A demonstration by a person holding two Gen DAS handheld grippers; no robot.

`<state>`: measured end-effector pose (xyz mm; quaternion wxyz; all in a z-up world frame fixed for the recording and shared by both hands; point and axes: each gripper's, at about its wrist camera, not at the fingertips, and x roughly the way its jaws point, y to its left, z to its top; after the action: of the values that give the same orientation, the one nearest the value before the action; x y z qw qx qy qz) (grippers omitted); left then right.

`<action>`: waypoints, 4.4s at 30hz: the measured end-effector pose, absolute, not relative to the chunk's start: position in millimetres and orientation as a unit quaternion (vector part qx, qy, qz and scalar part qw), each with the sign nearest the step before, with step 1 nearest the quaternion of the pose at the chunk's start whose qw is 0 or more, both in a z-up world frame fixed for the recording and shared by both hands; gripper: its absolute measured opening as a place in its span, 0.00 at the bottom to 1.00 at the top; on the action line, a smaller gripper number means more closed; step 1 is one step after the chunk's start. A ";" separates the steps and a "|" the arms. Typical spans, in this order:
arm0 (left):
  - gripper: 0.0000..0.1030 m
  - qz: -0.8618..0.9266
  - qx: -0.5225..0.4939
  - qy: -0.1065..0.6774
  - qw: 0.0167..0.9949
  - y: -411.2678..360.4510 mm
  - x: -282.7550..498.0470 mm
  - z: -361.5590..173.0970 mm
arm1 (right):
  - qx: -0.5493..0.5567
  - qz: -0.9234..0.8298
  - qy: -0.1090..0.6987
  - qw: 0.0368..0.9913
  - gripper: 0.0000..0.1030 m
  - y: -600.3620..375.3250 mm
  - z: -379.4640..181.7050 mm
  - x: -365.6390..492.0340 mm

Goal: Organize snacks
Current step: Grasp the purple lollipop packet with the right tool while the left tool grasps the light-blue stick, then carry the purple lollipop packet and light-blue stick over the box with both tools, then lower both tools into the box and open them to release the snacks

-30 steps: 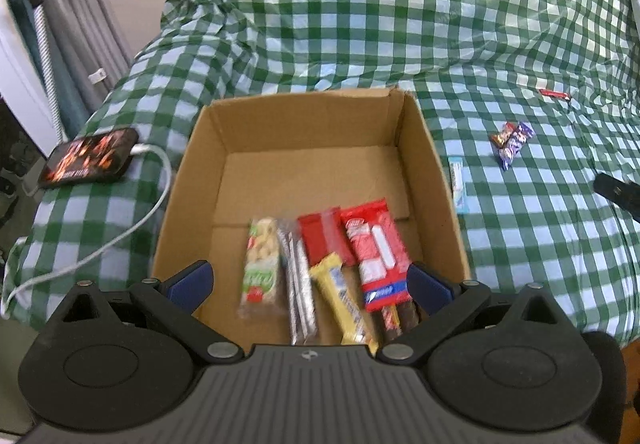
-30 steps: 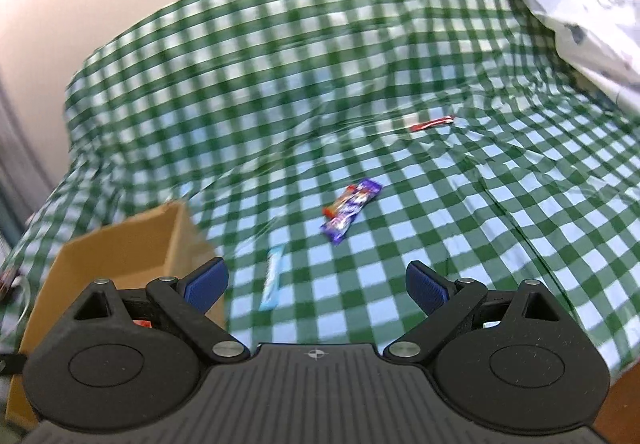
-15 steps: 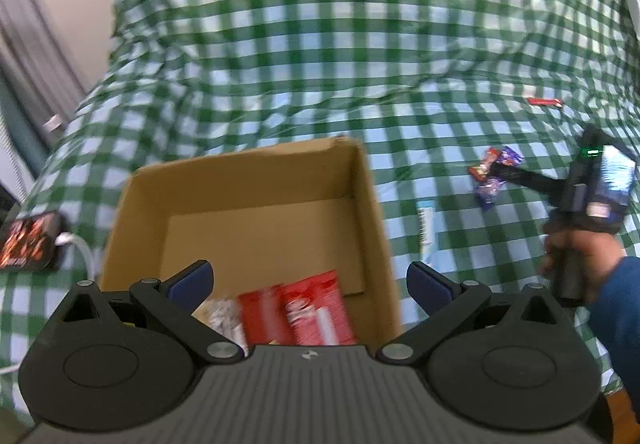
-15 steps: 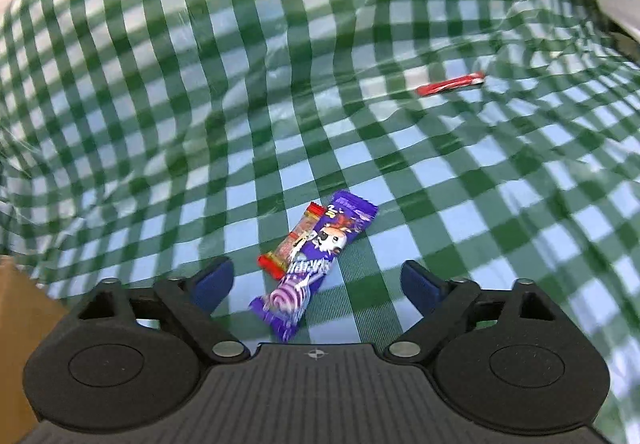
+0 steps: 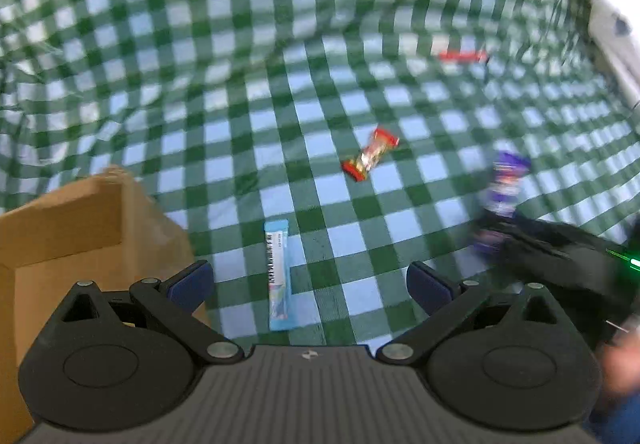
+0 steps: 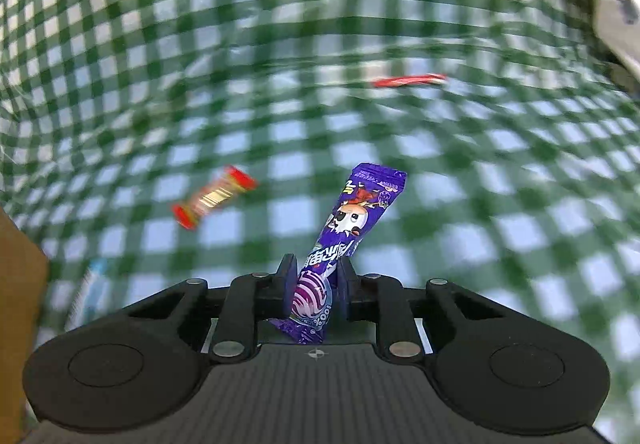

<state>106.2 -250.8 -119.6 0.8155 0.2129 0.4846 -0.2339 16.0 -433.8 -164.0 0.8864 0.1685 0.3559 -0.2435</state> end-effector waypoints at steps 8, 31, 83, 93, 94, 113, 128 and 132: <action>0.98 -0.183 0.244 0.539 0.785 -265.2 161.2 -196.3 | 0.189 -0.258 0.365 0.875 0.23 -451.4 -175.6 -20.4; 0.16 -0.233 0.108 0.551 0.794 -209.0 127.2 -115.6 | 0.219 -0.265 0.322 0.882 0.25 -421.8 -139.2 -54.6; 0.16 -0.182 0.025 0.426 0.886 125.2 -98.2 39.6 | 0.086 -0.016 0.326 0.941 0.25 -56.2 37.6 -161.5; 0.16 -0.179 0.031 0.431 0.884 122.6 -95.0 36.6 | 0.087 -0.015 0.332 0.939 0.25 -54.4 32.1 -158.9; 0.16 -0.179 0.031 0.432 0.884 122.6 -94.2 36.2 | 0.087 -0.015 0.332 0.939 0.25 -54.2 32.0 -159.0; 0.16 -0.166 0.037 0.447 0.878 117.2 -71.4 26.0 | 0.094 -0.016 0.353 0.931 0.25 -57.4 20.2 -146.3; 0.16 -0.153 0.034 0.457 0.875 105.4 -28.0 17.6 | 0.091 -0.010 0.370 0.925 0.25 -65.6 13.5 -109.2; 0.16 -0.148 0.032 0.461 0.875 100.8 -8.9 13.5 | 0.090 -0.005 0.376 0.922 0.25 -69.5 9.8 -93.8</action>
<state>-8.9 100.8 13.5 0.8747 0.0316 0.4606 -0.1476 -93.8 -69.5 9.8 0.9222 0.0903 0.3759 -0.0048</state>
